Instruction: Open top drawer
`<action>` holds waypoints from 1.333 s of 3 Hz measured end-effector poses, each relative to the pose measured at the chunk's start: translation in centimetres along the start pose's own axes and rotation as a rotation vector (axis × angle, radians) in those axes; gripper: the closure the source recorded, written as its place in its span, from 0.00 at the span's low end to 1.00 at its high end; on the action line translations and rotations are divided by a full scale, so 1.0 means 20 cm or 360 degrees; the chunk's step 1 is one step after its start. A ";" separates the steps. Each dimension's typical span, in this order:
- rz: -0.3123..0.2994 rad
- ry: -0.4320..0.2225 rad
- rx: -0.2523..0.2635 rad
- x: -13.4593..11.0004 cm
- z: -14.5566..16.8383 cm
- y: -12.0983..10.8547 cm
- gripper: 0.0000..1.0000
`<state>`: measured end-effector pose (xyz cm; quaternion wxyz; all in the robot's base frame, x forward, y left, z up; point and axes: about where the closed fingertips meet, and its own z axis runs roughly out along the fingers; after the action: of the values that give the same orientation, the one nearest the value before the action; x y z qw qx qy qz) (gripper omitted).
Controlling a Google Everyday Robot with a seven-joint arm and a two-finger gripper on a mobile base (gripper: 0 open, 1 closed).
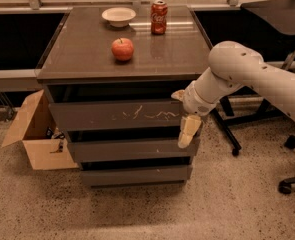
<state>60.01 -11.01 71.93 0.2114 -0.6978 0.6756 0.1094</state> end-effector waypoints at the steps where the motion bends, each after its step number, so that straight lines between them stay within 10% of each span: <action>1: -0.0015 0.0004 0.0024 0.05 0.09 -0.11 0.00; 4: -0.0078 -0.0038 0.0088 0.09 0.29 -0.37 0.00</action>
Offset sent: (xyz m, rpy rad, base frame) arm 0.0702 -0.0019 -0.0423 0.0169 -0.0628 0.0128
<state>68.22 -10.10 67.12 0.2414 -0.7067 0.6584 0.0938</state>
